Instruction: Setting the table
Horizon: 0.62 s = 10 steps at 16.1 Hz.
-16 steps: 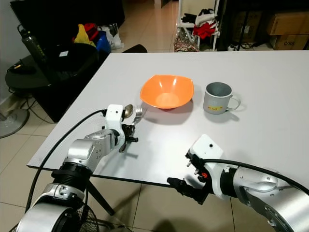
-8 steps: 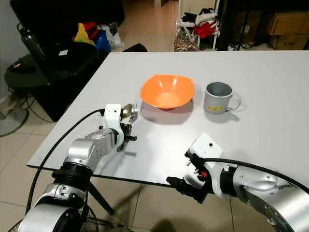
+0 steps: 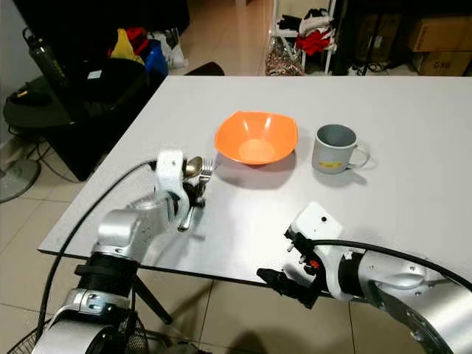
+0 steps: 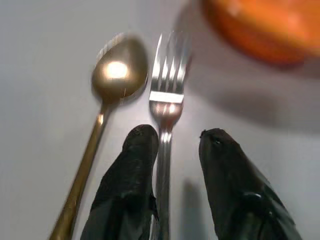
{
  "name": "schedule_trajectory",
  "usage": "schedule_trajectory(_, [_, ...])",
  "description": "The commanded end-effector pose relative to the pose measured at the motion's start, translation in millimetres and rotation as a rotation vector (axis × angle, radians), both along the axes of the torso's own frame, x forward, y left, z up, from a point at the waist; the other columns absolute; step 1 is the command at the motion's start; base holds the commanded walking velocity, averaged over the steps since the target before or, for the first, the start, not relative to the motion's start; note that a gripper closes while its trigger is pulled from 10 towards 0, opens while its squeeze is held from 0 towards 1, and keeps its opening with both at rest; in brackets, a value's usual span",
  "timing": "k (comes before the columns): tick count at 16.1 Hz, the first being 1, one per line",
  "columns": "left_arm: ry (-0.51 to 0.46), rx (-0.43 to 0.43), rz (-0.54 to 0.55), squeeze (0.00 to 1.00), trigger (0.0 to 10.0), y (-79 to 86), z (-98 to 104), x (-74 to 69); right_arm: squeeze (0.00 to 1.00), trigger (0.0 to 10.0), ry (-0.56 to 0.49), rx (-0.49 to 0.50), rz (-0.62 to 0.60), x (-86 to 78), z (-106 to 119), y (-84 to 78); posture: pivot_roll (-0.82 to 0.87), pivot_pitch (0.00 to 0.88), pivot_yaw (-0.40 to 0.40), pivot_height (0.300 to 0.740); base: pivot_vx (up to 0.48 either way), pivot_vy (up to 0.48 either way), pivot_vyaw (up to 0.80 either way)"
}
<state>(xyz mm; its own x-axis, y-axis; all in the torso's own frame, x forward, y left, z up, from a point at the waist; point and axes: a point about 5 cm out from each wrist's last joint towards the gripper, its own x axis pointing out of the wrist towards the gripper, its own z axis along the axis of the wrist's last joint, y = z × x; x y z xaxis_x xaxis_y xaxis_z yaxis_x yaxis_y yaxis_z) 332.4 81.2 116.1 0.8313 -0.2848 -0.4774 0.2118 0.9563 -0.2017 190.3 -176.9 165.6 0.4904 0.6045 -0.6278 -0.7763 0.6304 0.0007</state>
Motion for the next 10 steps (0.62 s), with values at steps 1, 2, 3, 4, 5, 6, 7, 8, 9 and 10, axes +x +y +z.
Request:
schedule_trajectory(1, [-0.068, -0.023, -0.039, 0.00, 10.0, 4.0, 15.9, -0.2, 0.00, 10.0, -0.036, 0.012, -0.006, 4.2, 6.4, -1.7, -0.02, 0.000, 0.122, 0.727, 0.000, 0.000, 0.00])
schedule_trajectory(2, [-0.128, -0.037, -0.068, 0.00, 10.0, 6.4, 28.6, -1.6, 0.00, 10.0, -0.051, 0.036, -0.017, 5.7, 8.3, -0.8, -0.01, 0.000, 0.124, 0.727, 0.000, 0.000, 0.00])
schedule_trajectory(3, [-0.194, -0.041, -0.082, 0.00, 10.0, 11.9, 40.7, -3.7, 0.00, 10.0, -0.094, 0.065, -0.047, 9.5, 10.6, 0.7, -0.01, 0.000, 0.127, 0.727, 0.000, 0.000, 0.00])
schedule_trajectory(4, [-0.223, -0.040, -0.087, 0.00, 10.0, 14.5, 45.3, -4.8, 0.00, 10.0, -0.120, 0.076, -0.065, 11.4, 11.4, 1.4, -0.01, 0.000, 0.128, 0.727, 0.000, 0.000, 0.00])
schedule_trajectory(5, [-0.330, -0.016, -0.085, 0.00, 10.0, 27.0, 57.8, -9.7, 0.00, 10.0, -0.229, 0.091, -0.189, 23.3, 9.7, 1.8, 0.00, 0.000, 0.132, 0.727, 0.000, 0.000, 0.00])
schedule_trajectory(6, [-0.402, 0.011, -0.078, 0.00, 10.0, 39.5, 63.7, -16.6, 0.00, 10.0, -0.298, 0.126, -0.294, 29.7, 7.0, 4.7, 0.01, 0.000, 0.134, 0.727, 0.000, 0.000, 0.00])
schedule_trajectory(7, [-0.428, 0.025, -0.077, 0.00, 10.0, 44.4, 65.1, -19.9, 0.00, 10.0, -0.317, 0.147, -0.329, 30.9, 6.0, 6.4, 0.01, 0.000, 0.134, 0.727, 0.000, 0.000, 0.00])
schedule_trajectory(8, [-0.470, 0.074, -0.078, 0.00, 10.0, 58.5, 62.3, -33.6, 0.00, 10.0, -0.320, 0.239, -0.392, 28.5, 1.0, 13.9, 0.02, 0.000, 0.137, 0.727, 0.000, 0.000, 0.00])
schedule_trajectory(9, [-0.473, 0.100, -0.067, 0.00, 10.0, 66.8, 57.3, -41.6, 0.00, 10.0, -0.323, 0.281, -0.427, 26.5, -1.9, 17.4, 0.02, 0.000, 0.134, 0.727, 0.000, 0.000, 0.00])
schedule_trajectory(10, [-0.465, 0.146, -0.027, 0.00, 10.0, 82.0, 46.4, -57.4, 0.00, 10.0, -0.339, 0.363, -0.515, 22.9, -7.2, 22.9, 0.03, 0.000, 0.129, 0.727, 0.000, -0.274, 0.00])
